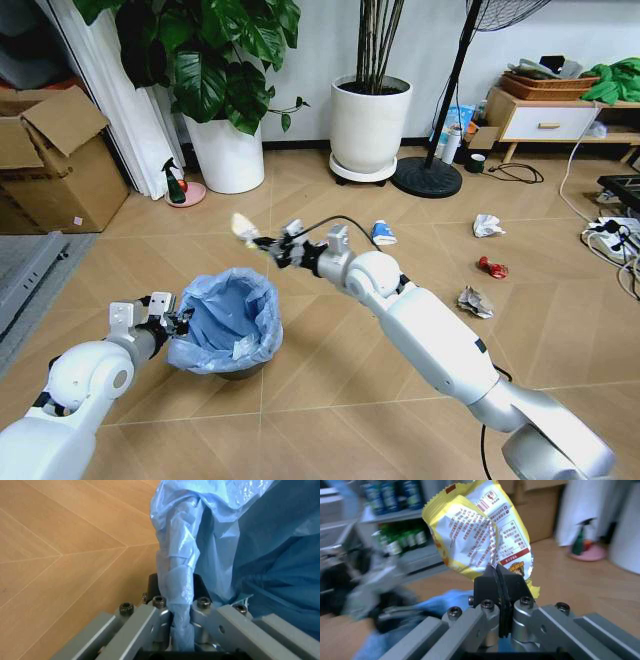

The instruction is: Pick up the trash bin and place the garbage on the floor into it.

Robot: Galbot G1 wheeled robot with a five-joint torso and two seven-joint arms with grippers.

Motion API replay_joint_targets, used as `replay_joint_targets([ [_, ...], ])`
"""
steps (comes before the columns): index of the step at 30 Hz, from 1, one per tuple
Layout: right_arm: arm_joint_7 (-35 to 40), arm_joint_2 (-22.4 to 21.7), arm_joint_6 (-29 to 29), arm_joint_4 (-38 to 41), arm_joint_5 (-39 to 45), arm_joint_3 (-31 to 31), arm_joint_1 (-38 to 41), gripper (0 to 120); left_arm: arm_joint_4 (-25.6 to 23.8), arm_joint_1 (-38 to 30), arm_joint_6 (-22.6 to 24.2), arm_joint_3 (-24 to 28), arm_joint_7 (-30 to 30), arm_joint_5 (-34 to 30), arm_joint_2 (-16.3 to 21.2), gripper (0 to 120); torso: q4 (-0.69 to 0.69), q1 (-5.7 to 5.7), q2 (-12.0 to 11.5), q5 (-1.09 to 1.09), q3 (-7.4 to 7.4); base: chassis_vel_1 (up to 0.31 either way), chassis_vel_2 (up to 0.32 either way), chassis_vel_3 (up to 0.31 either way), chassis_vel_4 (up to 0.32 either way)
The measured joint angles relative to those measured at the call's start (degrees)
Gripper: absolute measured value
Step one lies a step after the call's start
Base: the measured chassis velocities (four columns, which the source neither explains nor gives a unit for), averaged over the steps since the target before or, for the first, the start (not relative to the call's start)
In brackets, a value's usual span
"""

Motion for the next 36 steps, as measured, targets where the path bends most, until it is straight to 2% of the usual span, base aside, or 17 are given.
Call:
replay_joint_targets([
  [6, -0.07, -2.27, -1.12, 2.5, 1.78, -5.04, -0.14, 0, 0.3, -0.08, 0.0, -0.35, 0.2, -0.02, -0.3, 0, -0.01, 0.0, 0.0, 0.0, 0.0, 0.0, 0.0, 0.0, 0.0],
  [14, 0.03, -4.56, -2.09, 2.74, 2.05, -8.02, -0.71, 0, 0.32, -0.08, 0.0, -0.71, 0.45, -0.11, -0.08, 0, -0.02, 0.0, 0.0, 0.0, 0.0, 0.0, 0.0, 0.0, 0.0],
  [17, 0.61, -4.2, -2.18, 2.29, 1.83, -8.56, -0.82, 15, 0.37, -0.11, 0.0, -0.82, 0.58, -0.12, -0.07, 0, 0.0, 0.0, 0.0, 0.01, 0.0, 0.0, 0.0, 0.0, 0.0],
  [18, 0.61, -4.2, -2.18, 2.29, 1.83, -8.56, -0.82, 15, 0.37, -0.11, 0.0, -0.82, 0.58, -0.12, -0.07, 0, 0.0, 0.0, 0.0, 0.01, 0.0, 0.0, 0.0, 0.0, 0.0],
  [20, 0.77, -3.62, -2.15, 1.69, 1.61, -8.85, -0.69, 26, 0.41, -0.24, 0.0, -0.83, 0.62, -0.12, -0.11, 0, 0.0, 0.0, 0.0, 0.01, 0.0, 0.0, 0.0, 0.0, 0.0],
  [23, 0.82, -3.3, -2.09, 1.3, 1.46, -8.96, -0.63, 33, 0.46, -0.41, 0.0, -0.82, 0.62, -0.12, -0.12, 0, 0.0, 0.0, 0.0, 0.01, 0.0, 0.0, 0.0, 0.0, 0.0],
  [28, 1.84, -2.86, -1.36, 0.94, 1.2, -9.12, -0.71, 57, 0.58, -0.61, 0.0, -0.8, 0.77, -0.15, -0.13, 0, -0.01, 0.0, 0.0, 0.0, 0.0, 0.0, 0.0, 0.0, 0.0],
  [29, 1.84, -2.86, -1.36, 0.94, 1.2, -9.12, -0.71, 57, 0.58, -0.61, 0.0, -0.8, 0.77, -0.15, -0.13, 0, -0.01, 0.0, 0.0, 0.0, 0.0, 0.0, 0.0, 0.0, 0.0],
  [31, 3.45, -2.46, -0.83, 1.1, 1.34, -8.65, -0.9, 65, 0.69, -0.62, 0.0, -0.81, 0.82, -0.15, -0.27, 0, 0.0, 0.0, 0.0, 0.01, 0.0, 0.0, 0.0, 0.0, 0.0],
  [33, 4.19, -2.26, -0.78, 1.36, 1.56, -8.18, -0.94, 67, 0.71, -0.6, 0.0, -0.85, 0.85, -0.15, -0.34, 0, 0.0, 0.0, 0.0, 0.01, 0.01, 0.0, 0.0, 0.0, 0.0],
  [34, 6.0, -1.84, -0.64, 2.21, 2.25, -6.79, -1.01, 77, 0.76, -0.48, 0.0, -1.05, 1.04, 0.01, -0.51, 0, 0.0, 0.0, 0.0, 0.01, 0.0, 0.0, 0.0, 0.0, 0.0],
  [36, 7.68, -1.66, -0.57, 3.05, 2.81, -5.19, -1.14, 84, 0.8, -0.36, 0.0, -1.25, 1.33, 0.29, -0.66, 0, 0.0, 0.0, 0.0, 0.01, 0.0, 0.0, 0.0, 0.0, 0.0],
])
